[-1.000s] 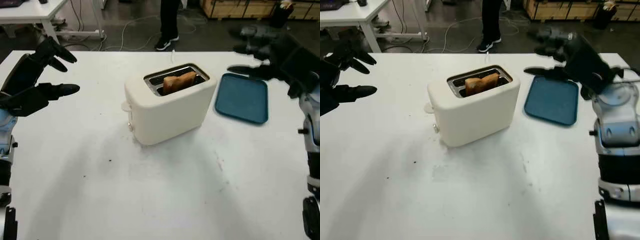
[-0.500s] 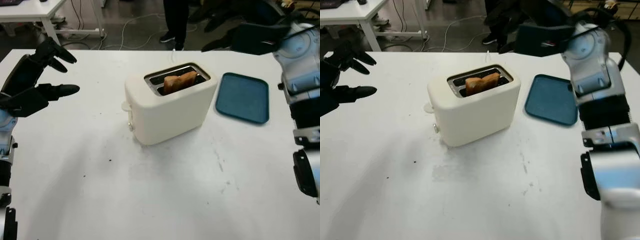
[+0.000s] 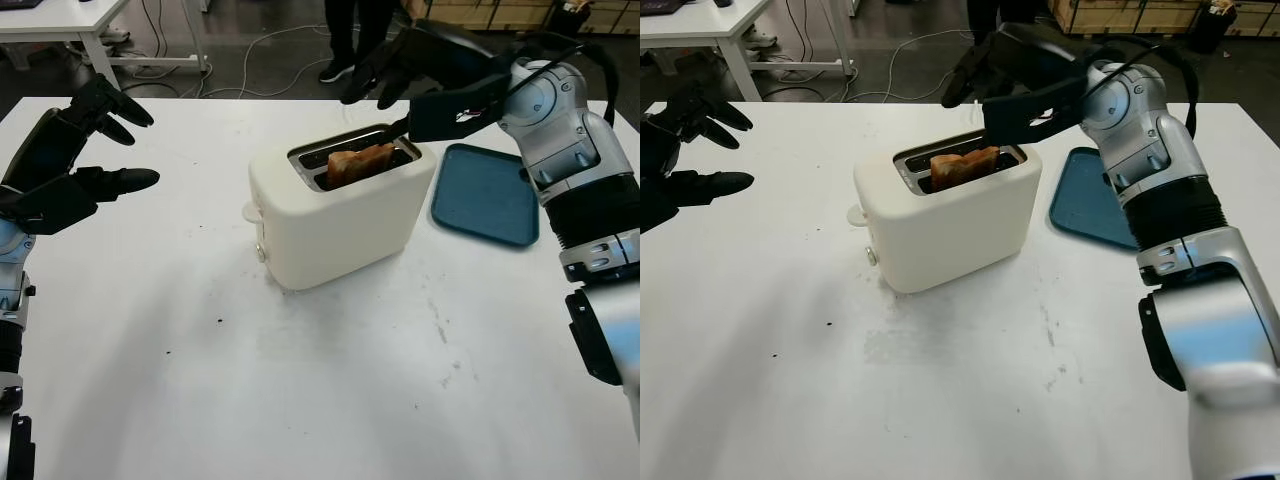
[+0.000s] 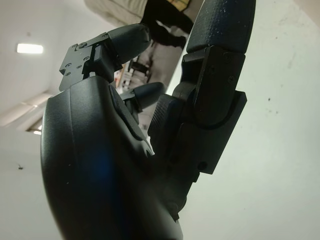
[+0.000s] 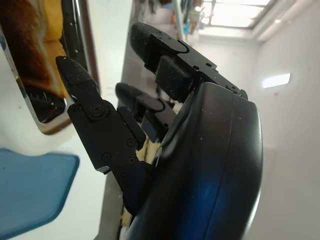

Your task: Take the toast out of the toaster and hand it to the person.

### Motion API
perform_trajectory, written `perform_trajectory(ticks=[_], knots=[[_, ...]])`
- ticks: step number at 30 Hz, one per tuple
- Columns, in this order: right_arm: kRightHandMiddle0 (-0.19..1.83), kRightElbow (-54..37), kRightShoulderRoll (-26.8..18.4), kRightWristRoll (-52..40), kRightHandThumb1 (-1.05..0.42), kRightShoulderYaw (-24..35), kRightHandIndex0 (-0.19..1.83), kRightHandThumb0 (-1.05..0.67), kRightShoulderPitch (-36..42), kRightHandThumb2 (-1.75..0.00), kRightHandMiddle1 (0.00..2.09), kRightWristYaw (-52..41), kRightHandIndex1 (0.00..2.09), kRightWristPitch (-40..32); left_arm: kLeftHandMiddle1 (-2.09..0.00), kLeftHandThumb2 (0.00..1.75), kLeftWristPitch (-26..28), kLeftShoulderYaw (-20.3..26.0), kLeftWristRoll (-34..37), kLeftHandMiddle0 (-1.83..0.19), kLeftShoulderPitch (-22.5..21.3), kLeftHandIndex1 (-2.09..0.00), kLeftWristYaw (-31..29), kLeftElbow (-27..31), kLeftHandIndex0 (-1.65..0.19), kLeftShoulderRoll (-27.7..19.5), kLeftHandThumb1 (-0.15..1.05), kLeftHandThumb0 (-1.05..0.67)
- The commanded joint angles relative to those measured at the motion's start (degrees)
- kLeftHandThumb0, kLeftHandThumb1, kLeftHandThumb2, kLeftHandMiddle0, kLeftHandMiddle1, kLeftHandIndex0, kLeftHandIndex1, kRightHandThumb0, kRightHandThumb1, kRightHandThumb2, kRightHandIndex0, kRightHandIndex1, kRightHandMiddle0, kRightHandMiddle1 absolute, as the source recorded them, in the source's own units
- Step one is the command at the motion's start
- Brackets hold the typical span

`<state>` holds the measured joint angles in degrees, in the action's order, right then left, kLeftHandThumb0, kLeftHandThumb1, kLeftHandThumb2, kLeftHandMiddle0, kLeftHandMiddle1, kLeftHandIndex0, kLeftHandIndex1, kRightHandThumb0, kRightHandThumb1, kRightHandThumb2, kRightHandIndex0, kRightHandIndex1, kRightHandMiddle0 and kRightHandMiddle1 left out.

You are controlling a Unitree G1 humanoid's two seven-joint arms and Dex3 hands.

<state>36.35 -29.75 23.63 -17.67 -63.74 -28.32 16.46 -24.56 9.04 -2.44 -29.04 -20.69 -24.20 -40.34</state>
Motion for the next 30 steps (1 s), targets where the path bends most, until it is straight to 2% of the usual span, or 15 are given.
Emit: perform_trajectory(ticks=[1, 9, 11, 14, 15, 16, 18, 19, 22, 26, 30], knots=[[0.96, 1.26, 0.41, 1.74, -0.58, -0.94, 0.82, -0.35, -1.97, 0.0, 0.08, 1.12, 0.56, 2.42, -1.66, 0.23, -0.63, 0.33, 0.2, 0.0, 0.0, -1.52, 0.3, -0.04, 0.0, 0.22, 0.92, -1.05], [1.02, 3.13, 1.23, 4.38, -0.57, -1.88, 0.83, -0.48, -2.18, 0.0, 0.09, 3.06, 0.63, 4.59, -1.66, 0.24, 0.07, 0.25, -0.21, 0.0, 0.11, -1.52, 0.55, 0.62, 0.0, 0.13, 0.92, -1.05], [1.0, 3.3, 1.36, 5.0, -0.58, -2.14, 0.84, -0.52, -2.26, 0.0, 0.07, 3.17, 0.95, 4.56, -1.65, 0.23, 0.22, 0.29, 0.18, 0.0, 0.05, -1.51, 0.23, 0.58, 0.0, 0.22, 0.92, -1.05], [0.98, 3.61, 1.57, 4.95, -0.59, -2.43, 0.83, -0.52, -2.26, 0.0, 0.05, 2.59, 1.14, 4.37, -1.65, 0.22, 0.04, 0.33, 0.37, 0.0, 0.01, -1.51, 0.2, 0.42, 0.0, 0.35, 0.92, -1.05], [0.97, 3.48, 1.6, 5.06, -0.6, -2.56, 0.78, -0.53, -2.12, 0.0, 0.04, 2.64, 1.4, 4.25, -1.65, 0.22, -0.26, 0.31, 0.32, 0.0, -0.02, -1.51, 0.22, 0.24, 0.0, 0.33, 0.92, -1.05], [0.97, 3.39, 1.64, 5.08, -0.6, -2.71, 0.77, -0.53, -2.0, 0.0, 0.03, 2.57, 1.51, 4.28, -1.64, 0.22, -0.43, 0.29, 0.22, 0.0, -0.04, -1.51, 0.26, 0.09, 0.0, 0.29, 0.92, -1.05], [0.98, 3.16, 1.71, 5.19, -0.62, -3.13, 0.77, -0.5, -1.9, -0.01, 0.03, 1.96, 1.26, 3.86, -1.64, 0.23, -0.47, 0.27, 0.09, 0.0, -0.02, -1.5, 0.33, -0.04, 0.0, 0.23, 0.92, -1.05], [0.98, 3.12, 1.75, 5.36, -0.62, -3.4, 0.78, -0.5, -1.86, -0.01, 0.02, 1.83, 1.22, 3.73, -1.64, 0.23, -0.16, 0.29, 0.11, 0.0, 0.06, -1.5, 0.32, 0.14, 0.0, 0.22, 0.92, -1.05], [0.99, 3.16, 1.7, 6.05, -0.63, -3.93, 0.76, -0.5, -1.66, 0.0, 0.02, 2.27, 1.28, 4.41, -1.64, 0.22, -0.22, 0.34, 0.12, 0.0, 0.12, -1.51, 0.38, 0.12, 0.0, 0.24, 0.92, -1.05], [1.01, 2.18, 1.77, 6.21, -0.65, -3.97, 0.71, -0.5, -1.17, 0.0, 0.02, 1.25, 1.04, 4.07, -1.65, 0.22, -0.54, 0.35, 0.04, 0.0, 0.12, -1.51, 0.54, 0.02, 0.0, 0.28, 0.92, -1.05], [1.04, 2.31, 2.12, 6.0, -0.64, -3.94, 0.73, -0.47, -0.76, 0.0, 0.03, 0.91, 1.14, 4.11, -1.65, 0.23, -0.6, 0.36, -0.04, 0.0, 0.17, -1.52, 0.71, 0.03, 0.0, 0.35, 0.92, -1.05]])
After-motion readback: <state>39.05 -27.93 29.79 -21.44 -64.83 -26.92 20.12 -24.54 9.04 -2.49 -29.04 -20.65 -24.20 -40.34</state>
